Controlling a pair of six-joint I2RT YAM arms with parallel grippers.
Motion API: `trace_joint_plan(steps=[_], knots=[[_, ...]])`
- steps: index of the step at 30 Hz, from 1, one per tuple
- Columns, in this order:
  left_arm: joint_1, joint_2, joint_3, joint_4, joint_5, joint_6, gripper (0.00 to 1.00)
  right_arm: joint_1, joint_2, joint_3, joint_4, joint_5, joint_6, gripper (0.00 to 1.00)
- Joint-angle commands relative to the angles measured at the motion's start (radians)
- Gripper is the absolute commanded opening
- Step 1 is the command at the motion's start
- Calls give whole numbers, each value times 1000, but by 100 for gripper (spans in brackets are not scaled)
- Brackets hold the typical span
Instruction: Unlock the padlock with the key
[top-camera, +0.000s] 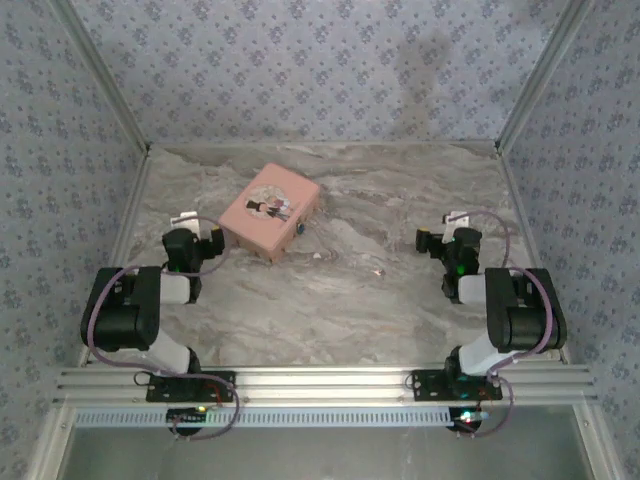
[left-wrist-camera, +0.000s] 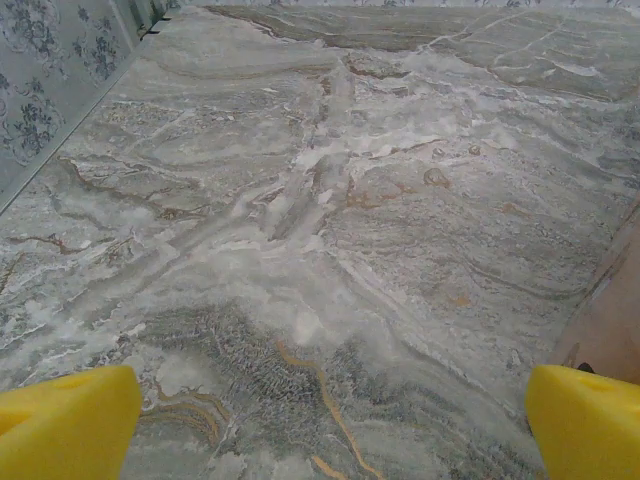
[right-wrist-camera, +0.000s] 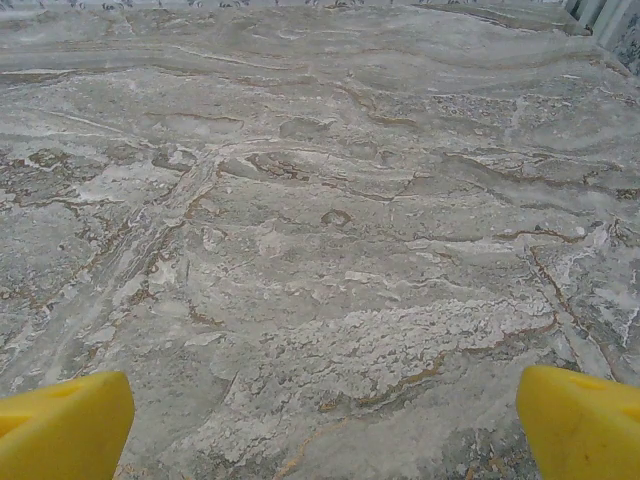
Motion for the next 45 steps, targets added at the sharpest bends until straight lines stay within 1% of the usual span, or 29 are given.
trace_joint_plan(steps=[1, 20, 21, 22, 24, 25, 27, 28, 30, 31, 32, 34, 35, 36, 37, 38, 39, 42, 45], knots=[[1, -17, 22, -1, 16, 7, 98, -4, -7, 23, -12, -5, -11, 100], [2, -17, 23, -4, 19, 6, 98, -3, -10, 19, -6, -6, -11, 100], [2, -17, 23, -2, 18, 6, 98, -1, -19, 26, -23, 0, -11, 100], [1, -24, 18, 9, 8, 4, 98, 5, -45, 45, -76, 7, -19, 100], [1, -86, 20, -52, -26, -11, 98, 29, -115, 100, -226, 41, -33, 100], [0, -115, 32, -101, -40, -17, 98, 33, -140, 119, -274, 42, -38, 100], [2, -184, 76, -252, -56, -38, 98, 48, -197, 154, -354, 53, -42, 100], [3, -209, 99, -315, -61, -51, 98, 49, -221, 171, -383, 60, -10, 100], [6, -267, 145, -452, -77, -140, 98, 52, -271, 212, -441, 28, 47, 100], [10, -288, 153, -478, -59, -189, 98, 56, -287, 230, -460, 11, 79, 100], [14, -310, 159, -497, -32, -260, 98, 60, -303, 261, -502, 8, 154, 100], [20, -332, 161, -501, 19, -392, 98, 51, -310, 354, -673, -10, 359, 100], [28, -329, 162, -479, 84, -427, 98, 37, -299, 408, -787, -19, 483, 100], [31, -314, 175, -467, 143, -446, 98, 10, -271, 441, -805, -146, 524, 100], [32, -296, 198, -470, 191, -448, 94, -10, -247, 453, -773, -269, 528, 99], [32, -267, 240, -501, 230, -450, 89, -17, -228, 455, -733, -353, 551, 94], [32, -235, 291, -549, 256, -462, 87, -8, -225, 446, -699, -385, 570, 93], [31, -137, 433, -643, 337, -483, 85, 55, -271, 415, -673, -366, 559, 95], [15, -29, 567, -701, 381, -484, 85, 88, -299, 417, -736, -413, 552, 95]])
